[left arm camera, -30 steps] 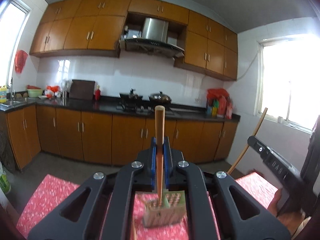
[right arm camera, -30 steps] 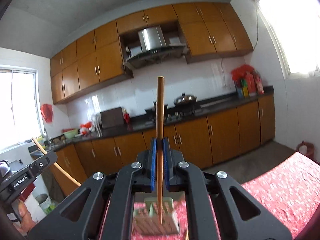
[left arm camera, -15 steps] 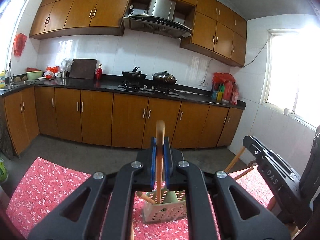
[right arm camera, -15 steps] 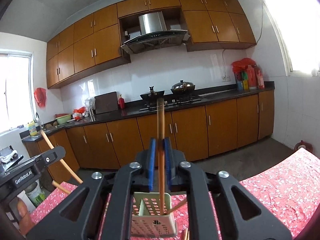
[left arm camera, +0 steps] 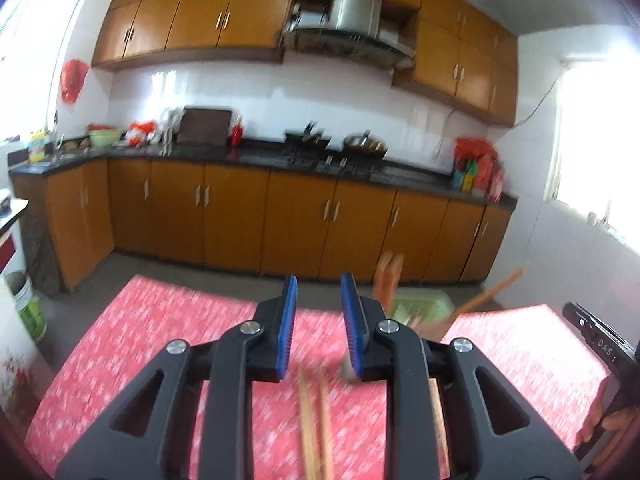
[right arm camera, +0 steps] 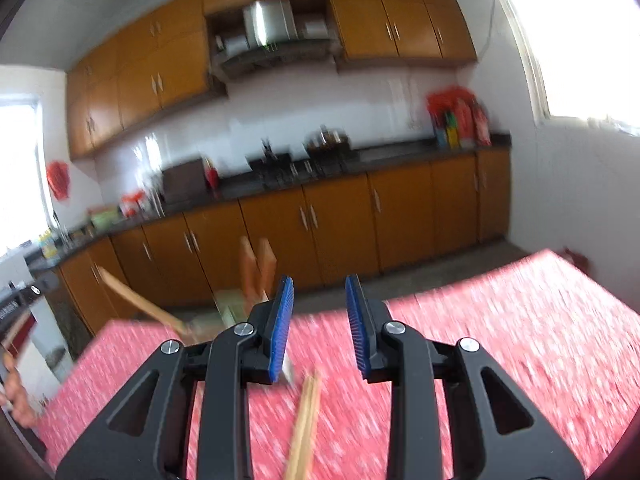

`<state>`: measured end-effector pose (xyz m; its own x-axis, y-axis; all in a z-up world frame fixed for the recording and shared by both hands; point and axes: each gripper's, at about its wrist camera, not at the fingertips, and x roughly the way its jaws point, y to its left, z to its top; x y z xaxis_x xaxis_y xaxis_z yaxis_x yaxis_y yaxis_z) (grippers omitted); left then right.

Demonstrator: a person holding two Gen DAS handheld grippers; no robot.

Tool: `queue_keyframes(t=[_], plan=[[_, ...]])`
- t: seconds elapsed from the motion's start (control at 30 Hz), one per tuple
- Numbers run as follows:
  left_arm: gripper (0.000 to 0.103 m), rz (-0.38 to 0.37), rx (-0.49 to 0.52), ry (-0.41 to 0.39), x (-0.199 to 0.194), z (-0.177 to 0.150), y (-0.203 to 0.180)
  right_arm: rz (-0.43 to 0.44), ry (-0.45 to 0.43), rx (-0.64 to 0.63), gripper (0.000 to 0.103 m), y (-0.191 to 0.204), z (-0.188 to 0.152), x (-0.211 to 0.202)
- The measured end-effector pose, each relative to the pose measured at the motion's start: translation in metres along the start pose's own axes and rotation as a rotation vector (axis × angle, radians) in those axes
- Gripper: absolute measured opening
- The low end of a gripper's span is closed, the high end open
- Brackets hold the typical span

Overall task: Organize utensils
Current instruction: 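Open the left tool to drop its chopstick while the right tool releases its chopstick, then close the left tool on a chopstick while the right tool grasps another chopstick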

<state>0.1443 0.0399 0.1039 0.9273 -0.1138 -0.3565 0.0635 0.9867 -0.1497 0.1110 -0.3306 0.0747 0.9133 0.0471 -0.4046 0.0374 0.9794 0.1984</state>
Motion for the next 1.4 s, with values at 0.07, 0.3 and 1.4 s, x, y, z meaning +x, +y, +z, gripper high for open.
queue_keyframes(t=[0.07,0.3,1.4], plan=[[0.024,0.024,-0.01,0.083,0.011,-0.027,0.014,0.019,0.145,0.0,0.028,-0.002,-0.03,0.02],[0.023,0.004,-0.063,0.359,0.054,-0.109,0.039,0.111,0.477,0.011,0.023,0.014,-0.113,0.071],[0.009,0.008,0.156,0.539,0.087,-0.175,0.001,-0.024,0.472,-0.115,0.009,0.01,-0.137,0.091]])
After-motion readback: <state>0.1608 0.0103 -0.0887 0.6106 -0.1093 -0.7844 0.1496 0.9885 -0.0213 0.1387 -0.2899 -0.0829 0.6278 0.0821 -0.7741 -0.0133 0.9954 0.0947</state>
